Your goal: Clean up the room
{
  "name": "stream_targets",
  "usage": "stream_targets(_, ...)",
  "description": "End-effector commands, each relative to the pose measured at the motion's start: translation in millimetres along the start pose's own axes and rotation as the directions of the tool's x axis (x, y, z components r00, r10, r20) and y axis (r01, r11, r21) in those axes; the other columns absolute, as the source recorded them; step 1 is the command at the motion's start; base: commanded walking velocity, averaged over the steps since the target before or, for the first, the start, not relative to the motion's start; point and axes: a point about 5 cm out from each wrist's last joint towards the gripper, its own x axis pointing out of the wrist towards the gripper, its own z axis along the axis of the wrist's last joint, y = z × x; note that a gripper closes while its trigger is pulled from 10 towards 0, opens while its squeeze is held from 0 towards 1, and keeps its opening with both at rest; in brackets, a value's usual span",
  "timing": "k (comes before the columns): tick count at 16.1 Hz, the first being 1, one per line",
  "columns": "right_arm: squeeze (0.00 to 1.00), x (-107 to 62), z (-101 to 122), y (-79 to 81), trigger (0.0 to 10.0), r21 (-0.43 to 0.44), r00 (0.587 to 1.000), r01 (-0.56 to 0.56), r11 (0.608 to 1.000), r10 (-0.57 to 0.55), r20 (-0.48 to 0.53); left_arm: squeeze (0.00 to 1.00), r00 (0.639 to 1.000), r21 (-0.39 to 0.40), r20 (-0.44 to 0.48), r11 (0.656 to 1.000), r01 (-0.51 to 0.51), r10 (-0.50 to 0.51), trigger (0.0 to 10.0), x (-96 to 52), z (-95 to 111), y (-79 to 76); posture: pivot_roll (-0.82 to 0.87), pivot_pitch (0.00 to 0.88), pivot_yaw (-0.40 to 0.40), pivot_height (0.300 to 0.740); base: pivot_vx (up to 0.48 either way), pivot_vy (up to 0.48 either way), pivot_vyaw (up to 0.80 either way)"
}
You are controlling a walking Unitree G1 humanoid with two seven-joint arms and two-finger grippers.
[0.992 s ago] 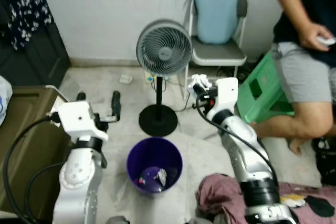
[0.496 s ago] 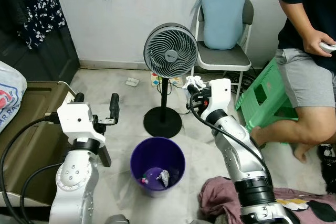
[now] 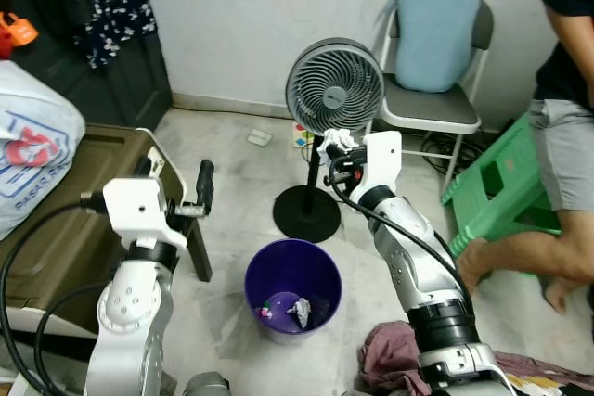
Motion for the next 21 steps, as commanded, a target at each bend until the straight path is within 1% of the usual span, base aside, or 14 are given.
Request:
stream_targets(1, 0.00, 4.0, 4.5, -2.7, 10.0, -0.013, 1.000, 0.013, 1.000, -0.013, 0.013, 0.00, 1.000, 0.020, 0.008, 1.000, 0.011, -0.011, 10.0, 2.8, 0.4, 0.8, 0.04, 0.000, -0.072, 0.740, 0.000, 0.000, 0.00)
stream_targets(3, 0.00, 8.2, 6.0, -4.2, 10.0, -0.049, 1.000, 0.014, 0.999, -0.013, 0.019, 0.00, 1.000, 0.035, 0.023, 0.999, 0.007, -0.007, 10.0, 7.6, 1.4, 3.5, 0.04, 0.000, -0.078, 0.740, 0.000, 0.000, 0.61)
stream_targets(6, 0.00, 13.1, 7.1, -1.3, 10.0, -0.049, 1.000, 0.007, 0.999, -0.005, 0.027, 0.00, 0.999, 0.049, 0.043, 0.999, 0.011, -0.013, 10.0, 10.7, 3.4, 1.0, 0.05, 0.000, -0.083, 0.740, 0.000, 0.000, 0.79)
stream_targets(7, 0.00, 14.8, 5.7, -0.8, 10.0, -0.023, 1.000, 0.014, 1.000, -0.013, 0.025, 0.00, 0.999, 0.067, 0.047, 0.997, 0.024, -0.028, 10.0, 10.5, 3.5, -1.2, 0.05, 0.000, -0.085, 0.740, 0.000, 0.000, 0.59)
stream_targets(9, 0.00, 16.3, 4.4, 0.4, 10.0, -0.024, 1.000, 0.011, 1.000, -0.011, 0.020, 0.00, 0.998, 0.078, 0.051, 0.996, 0.038, -0.043, 10.0, 9.4, 4.2, -2.4, 0.06, 0.000, -0.095, 0.740, 0.000, 0.000, 0.00)
stream_targets(10, 0.00, 18.3, 1.8, -0.3, 10.0, -0.027, 1.000, 0.015, 1.000, -0.015, 0.002, 0.00, 0.995, 0.119, 0.068, 0.991, 0.060, -0.068, 10.0, 9.8, 5.5, -3.3, 0.07, 0.000, -0.101, 0.740, 0.000, 0.000, 0.00)
stream_targets(11, 0.00, 18.9, -1.9, 0.3, 10.0, -0.022, 0.999, 0.028, 0.999, -0.029, -0.021, 0.00, 0.990, 0.141, 0.075, 0.984, 0.107, -0.118, 10.0, 9.7, 7.8, -7.0, 0.07, 0.000, -0.101, 0.740, 0.000, 0.000, 0.00)
stream_targets(13, 0.00, 20.8, -11.2, 1.7, 10.0, -0.006, 0.995, 0.071, 0.997, -0.071, -0.077, 0.00, 0.981, 0.149, 0.082, 0.976, 0.161, -0.174, 10.0, 13.7, 11.3, -10.8, 0.07, 0.000, -0.092, 0.740, 0.000, 0.000, 0.00)
stream_targets(15, 0.00, 20.0, -28.2, 1.5, 10.0, 0.020, 0.971, 0.164, 0.986, -0.158, -0.177, 0.00, 0.960, 0.190, 0.077, 0.949, 0.250, -0.269, 10.0, 15.4, 18.6, -16.7, 0.09, 0.000, -0.080, 0.740, 0.000, 0.000, 0.00)
stream_targets(16, 0.00, 21.0, -30.3, 3.8, 10.0, 0.006, 0.971, 0.157, 0.988, -0.154, -0.185, 0.00, 0.949, 0.183, 0.065, 0.938, 0.294, -0.309, 10.0, 14.4, 20.4, -19.4, 0.09, 0.000, -0.080, 0.740, 0.000, 0.000, 0.00)
stream_targets(18, 0.00, 20.4, -34.1, 5.7, 10.0, 0.001, 0.968, 0.152, 0.988, -0.149, -0.201, 0.00, 0.925, 0.138, 0.032, 0.919, 0.371, -0.378, 10.0, 6.9, 22.5, -27.8, 0.11, 0.000, -0.076, 0.740, 0.000, 0.000, 0.00)
stream_targets(19, 0.00, 21.5, -38.2, 6.5, 10.0, -0.003, 0.963, 0.155, 0.988, -0.152, -0.222, 0.00, 0.907, 0.151, 0.010, 0.898, 0.414, -0.420, 10.0, 1.7, 24.6, -36.3, 0.12, 0.000, -0.072, 0.740, 0.000, 0.000, 0.00)
stream_targets(20, 0.00, 22.2, -42.4, 10.3, 10.0, -0.002, 0.958, 0.161, 0.987, -0.157, -0.240, 0.00, 0.899, 0.175, -0.008, 0.884, 0.433, -0.439, 10.0, -4.0, 25.1, -40.2, 0.13, 0.000, -0.063, 0.740, 0.000, 0.000, 0.00)
stream_targets(21, 0.00, 23.1, -45.2, 13.7, 10.0, -0.003, 0.953, 0.167, 0.986, -0.162, -0.255, 0.00, 0.894, 0.179, -0.030, 0.877, 0.445, -0.448, 10.0, -8.5, 24.1, -42.9, 0.14, 0.000, -0.057, 0.740, 0.000, 0.000, 0.00)
